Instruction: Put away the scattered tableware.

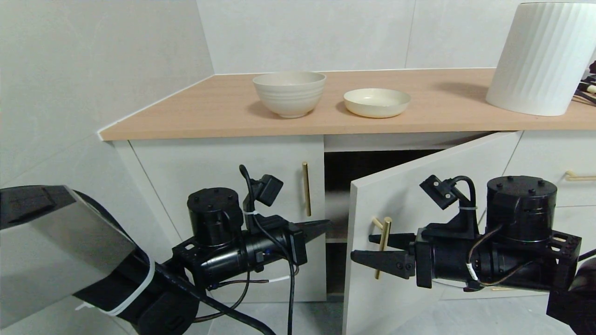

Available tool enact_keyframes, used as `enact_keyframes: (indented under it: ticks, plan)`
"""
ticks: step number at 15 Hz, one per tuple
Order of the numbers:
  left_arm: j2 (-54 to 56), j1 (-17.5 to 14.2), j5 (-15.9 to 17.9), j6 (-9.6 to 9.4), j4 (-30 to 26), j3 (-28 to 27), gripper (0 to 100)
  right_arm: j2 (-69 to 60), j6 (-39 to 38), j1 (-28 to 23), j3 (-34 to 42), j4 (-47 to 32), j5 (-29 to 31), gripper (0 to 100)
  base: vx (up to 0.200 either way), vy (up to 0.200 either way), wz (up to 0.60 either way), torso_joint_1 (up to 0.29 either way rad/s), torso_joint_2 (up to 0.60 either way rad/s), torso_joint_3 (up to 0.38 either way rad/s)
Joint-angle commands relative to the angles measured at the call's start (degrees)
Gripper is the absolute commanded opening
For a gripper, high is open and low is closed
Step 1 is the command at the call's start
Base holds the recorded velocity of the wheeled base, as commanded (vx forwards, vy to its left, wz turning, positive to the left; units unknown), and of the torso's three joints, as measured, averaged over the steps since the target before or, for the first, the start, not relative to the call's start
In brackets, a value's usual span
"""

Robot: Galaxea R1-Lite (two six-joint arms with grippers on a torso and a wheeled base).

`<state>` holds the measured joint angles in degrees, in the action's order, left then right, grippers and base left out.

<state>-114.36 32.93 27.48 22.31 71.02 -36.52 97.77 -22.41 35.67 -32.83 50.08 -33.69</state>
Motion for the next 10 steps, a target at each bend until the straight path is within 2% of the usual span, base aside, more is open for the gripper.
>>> enact_keyframes:
  ticks: [1, 3, 5, 6, 8, 10]
  plan:
    - [0.89, -0.06, -0.06, 0.10, -0.01, -0.22, 0, 0.23, -0.01, 0.01, 0.13, 0.11, 0.03, 100, 0.000, 0.000, 0.00, 0.000, 0.00, 0.000]
    - [0.37, 0.12, -0.23, 0.10, -0.36, -2.94, 0, 0.41, -0.09, -0.07, -0.04, 0.11, 0.03, 100, 0.000, 0.000, 0.00, 0.000, 0.00, 0.000]
    - [-1.13, 0.12, -0.23, 0.10, -1.94, -8.39, 0, 0.76, -0.01, -0.07, 0.05, 0.55, 0.12, 100, 0.000, 0.000, 0.00, 0.000, 0.00, 0.000]
    - [-2.45, -0.06, -0.23, 0.10, -2.64, -8.92, 0, 0.67, -0.01, -0.07, 0.31, 1.42, 0.12, 100, 0.000, 0.000, 0.00, 0.000, 0.00, 0.000]
    - [-5.17, 0.12, -0.76, 0.19, -0.62, -8.65, 0, 0.41, -0.01, -0.07, 0.75, 2.83, 0.21, 100, 0.000, 0.000, 0.00, 0.000, 0.00, 0.000]
    - [-5.43, 1.88, -1.55, 0.28, 1.14, -8.65, 0, 0.49, 0.08, -0.07, 1.54, 3.36, 0.12, 100, 0.000, 0.000, 0.00, 0.000, 0.00, 0.000]
